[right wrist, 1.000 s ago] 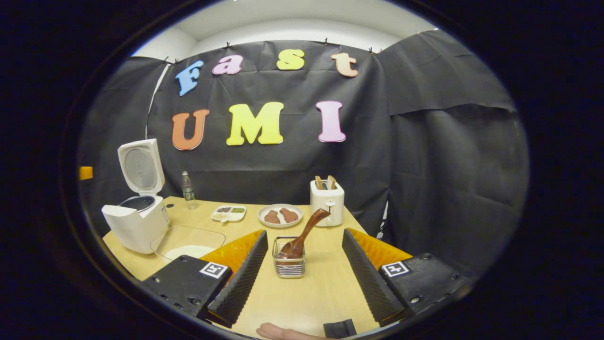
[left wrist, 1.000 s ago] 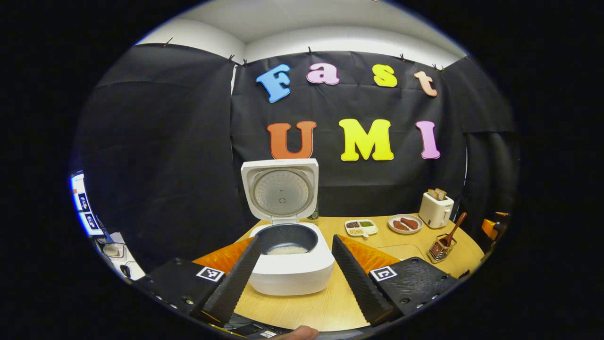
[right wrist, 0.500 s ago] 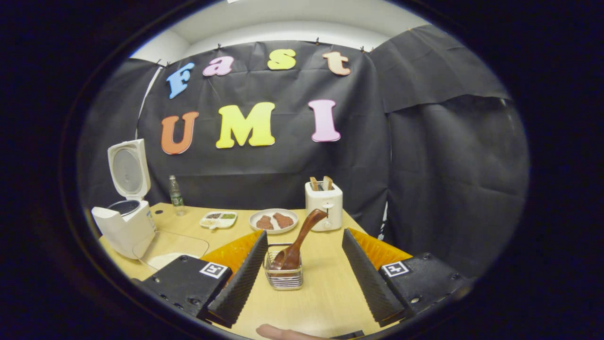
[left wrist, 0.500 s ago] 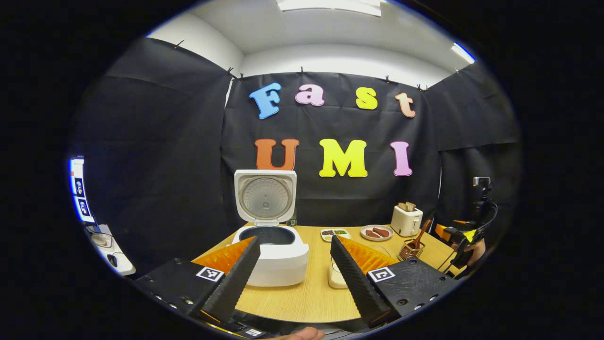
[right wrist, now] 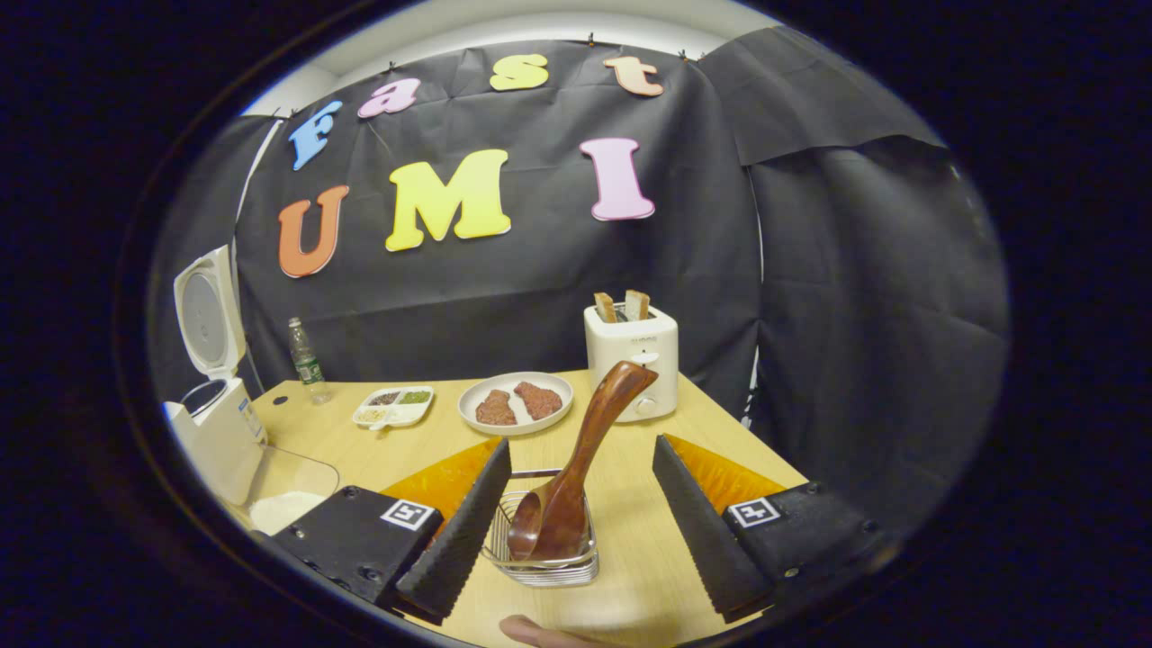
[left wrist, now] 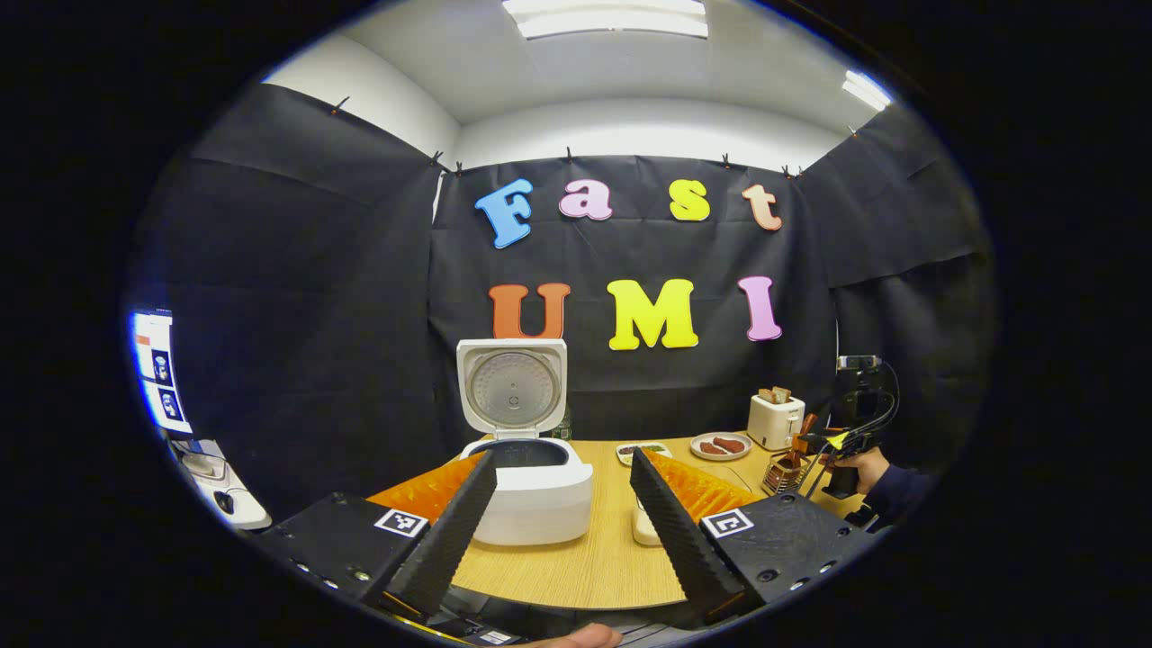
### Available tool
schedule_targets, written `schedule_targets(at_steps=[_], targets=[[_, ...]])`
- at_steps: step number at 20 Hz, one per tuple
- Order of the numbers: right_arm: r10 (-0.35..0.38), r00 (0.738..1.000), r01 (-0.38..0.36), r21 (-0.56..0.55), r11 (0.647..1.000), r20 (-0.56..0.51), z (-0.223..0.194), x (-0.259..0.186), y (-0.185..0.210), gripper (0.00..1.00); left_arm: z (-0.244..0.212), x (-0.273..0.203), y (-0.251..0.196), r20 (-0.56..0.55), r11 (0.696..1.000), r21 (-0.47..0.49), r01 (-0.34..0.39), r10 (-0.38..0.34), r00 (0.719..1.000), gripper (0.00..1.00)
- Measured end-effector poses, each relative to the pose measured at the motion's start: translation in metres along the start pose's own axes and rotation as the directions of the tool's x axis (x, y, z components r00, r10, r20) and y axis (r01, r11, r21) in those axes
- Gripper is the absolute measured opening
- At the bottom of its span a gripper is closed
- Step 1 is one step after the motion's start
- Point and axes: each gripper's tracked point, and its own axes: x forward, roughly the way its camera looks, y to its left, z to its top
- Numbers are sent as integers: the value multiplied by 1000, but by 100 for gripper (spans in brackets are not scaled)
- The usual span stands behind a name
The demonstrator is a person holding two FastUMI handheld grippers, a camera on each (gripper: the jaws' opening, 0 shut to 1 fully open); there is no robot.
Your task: Close the left gripper, press the button to open the rice cooker; take a wooden spoon from the chopstick holder with the right hand, scoop a spoonful of rice and pour it into the rice cooker, then put the wooden spoon back into the chopstick holder.
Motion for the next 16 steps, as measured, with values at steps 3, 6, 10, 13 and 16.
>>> schedule_targets(at_steps=[3, 6, 10, 13, 16], targets=[[5, 1000, -5, 43, 999, -6, 3, 21, -3, 100, -12, 7, 8, -17, 1000, -15, -1, 1, 1000, 95], [57, 998, -56, 82, 995, -11, 2, 36, 3, 96, -26, 15, 17, -52, 1000, -8, -16, 15, 999, 95], [102, 991, -90, 129, 987, -89, -15, 56, 13, 72, -36, 19, 25, -82, 999, -16, -35, 34, 996, 95], [150, 982, -134, 137, 981, -113, -21, 59, 25, 65, -36, 18, 35, -81, 998, -15, -66, 65, 995, 95], [145, 982, -129, 133, 983, -122, -17, 46, 22, 27, -34, 13, 41, -64, 996, 2, -88, 88, 994, 95]])
